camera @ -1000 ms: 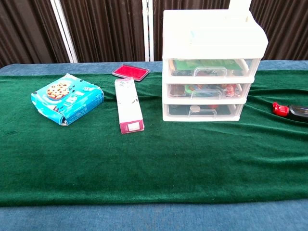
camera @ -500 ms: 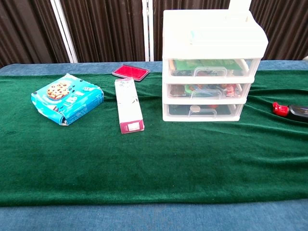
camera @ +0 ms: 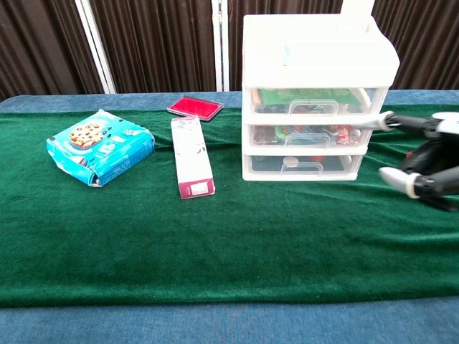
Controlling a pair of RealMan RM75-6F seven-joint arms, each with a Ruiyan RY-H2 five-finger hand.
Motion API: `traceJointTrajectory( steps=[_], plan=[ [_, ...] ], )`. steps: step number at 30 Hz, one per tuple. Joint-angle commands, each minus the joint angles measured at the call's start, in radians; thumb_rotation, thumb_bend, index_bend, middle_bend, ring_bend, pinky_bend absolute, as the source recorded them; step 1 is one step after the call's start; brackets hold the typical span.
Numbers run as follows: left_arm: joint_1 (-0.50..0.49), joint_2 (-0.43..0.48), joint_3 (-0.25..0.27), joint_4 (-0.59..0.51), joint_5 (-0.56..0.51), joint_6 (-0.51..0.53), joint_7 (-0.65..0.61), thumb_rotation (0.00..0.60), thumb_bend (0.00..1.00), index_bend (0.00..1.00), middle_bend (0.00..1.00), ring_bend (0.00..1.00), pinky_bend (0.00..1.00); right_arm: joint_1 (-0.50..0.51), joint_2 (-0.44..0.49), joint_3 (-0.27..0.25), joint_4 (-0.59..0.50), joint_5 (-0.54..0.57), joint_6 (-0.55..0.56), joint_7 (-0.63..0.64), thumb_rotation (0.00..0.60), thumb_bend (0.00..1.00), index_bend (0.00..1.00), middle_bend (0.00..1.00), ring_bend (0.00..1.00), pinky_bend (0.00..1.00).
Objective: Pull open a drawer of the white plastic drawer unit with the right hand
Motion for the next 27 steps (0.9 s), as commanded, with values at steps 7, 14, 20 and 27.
traceJointTrajectory(
  steps=[7, 14, 20, 27],
  plan=[
    [0.003, 0.003, -0.005, 0.004, 0.001, 0.01, -0.011, 0.6, 0.0, 0.0, 0.0, 0.0, 0.0, 0.054, -0.112, 0.077, 0.05, 0.101, -0.039, 0.107, 0.6, 0.48, 0.07, 0.95, 0.98, 0.83],
    [0.003, 0.009, -0.009, 0.007, -0.006, 0.006, -0.029, 0.6, 0.0, 0.0, 0.0, 0.0, 0.0, 0.086, -0.214, 0.098, 0.146, 0.169, -0.05, 0.092, 0.6, 0.48, 0.03, 0.95, 0.97, 0.83],
    [0.002, 0.01, -0.01, 0.01, -0.011, -0.001, -0.036, 0.6, 0.0, 0.0, 0.0, 0.0, 0.0, 0.1, -0.259, 0.119, 0.191, 0.201, -0.048, 0.086, 0.6, 0.49, 0.0, 0.94, 0.97, 0.83],
    [0.001, 0.012, -0.013, 0.012, -0.018, -0.005, -0.045, 0.6, 0.0, 0.0, 0.0, 0.0, 0.0, 0.105, -0.306, 0.146, 0.226, 0.215, -0.008, 0.064, 0.6, 0.49, 0.0, 0.94, 0.97, 0.83]
  ],
)
